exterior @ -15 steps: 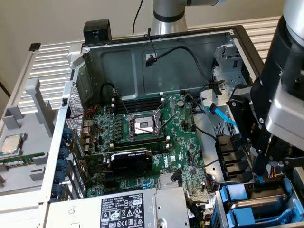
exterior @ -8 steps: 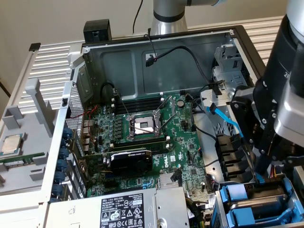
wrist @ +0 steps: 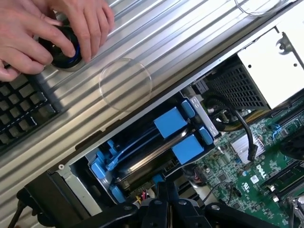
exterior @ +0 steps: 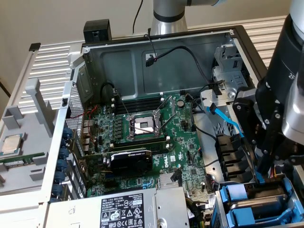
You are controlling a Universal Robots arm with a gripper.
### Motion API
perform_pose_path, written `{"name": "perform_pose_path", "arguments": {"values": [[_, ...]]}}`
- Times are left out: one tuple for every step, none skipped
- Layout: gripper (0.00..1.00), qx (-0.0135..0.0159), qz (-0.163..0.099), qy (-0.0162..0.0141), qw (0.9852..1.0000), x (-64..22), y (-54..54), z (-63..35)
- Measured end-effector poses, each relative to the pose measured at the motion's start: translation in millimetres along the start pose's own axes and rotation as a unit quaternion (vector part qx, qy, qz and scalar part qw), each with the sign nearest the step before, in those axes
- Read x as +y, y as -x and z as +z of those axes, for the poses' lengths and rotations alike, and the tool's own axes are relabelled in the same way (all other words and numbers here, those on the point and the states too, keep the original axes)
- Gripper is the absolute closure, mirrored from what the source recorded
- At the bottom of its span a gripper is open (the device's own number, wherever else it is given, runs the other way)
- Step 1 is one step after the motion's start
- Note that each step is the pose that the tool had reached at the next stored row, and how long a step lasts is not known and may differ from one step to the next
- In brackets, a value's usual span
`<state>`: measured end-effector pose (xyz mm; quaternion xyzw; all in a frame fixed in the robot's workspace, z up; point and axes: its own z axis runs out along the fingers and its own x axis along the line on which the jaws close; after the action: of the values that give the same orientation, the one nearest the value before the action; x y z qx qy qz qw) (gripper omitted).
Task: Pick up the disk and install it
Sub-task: 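Insert the second disk wire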
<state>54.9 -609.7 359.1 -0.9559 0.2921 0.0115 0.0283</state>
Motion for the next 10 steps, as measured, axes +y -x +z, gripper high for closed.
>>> {"name": "perform_pose_path", "arguments": {"values": [[0.89,-0.0003,-0.007,0.0002,1.0000,0.0,-0.1,0.0],[0.89,-0.0007,-0.015,0.0006,0.9999,-0.1,-0.1,-0.1],[0.89,-0.0010,-0.022,0.0008,0.9998,0.0,-0.1,-0.1],[0.89,-0.0012,-0.030,0.0011,0.9996,0.0,-0.1,-0.1],[0.89,-0.0014,-0.037,0.0013,0.9993,0.0,-0.1,-0.2],[0.89,-0.0015,-0.043,0.0015,0.9991,0.0,-0.1,-0.2],[0.89,-0.0016,-0.048,0.0015,0.9989,-0.1,-0.2,-0.2],[0.89,-0.0017,-0.052,0.0016,0.9986,-0.1,-0.2,-0.2],[0.89,-0.0017,-0.056,0.0016,0.9984,-0.2,-0.3,-0.1],[0.89,-0.0017,-0.060,0.0016,0.9982,-0.3,-0.5,-0.2]]}}
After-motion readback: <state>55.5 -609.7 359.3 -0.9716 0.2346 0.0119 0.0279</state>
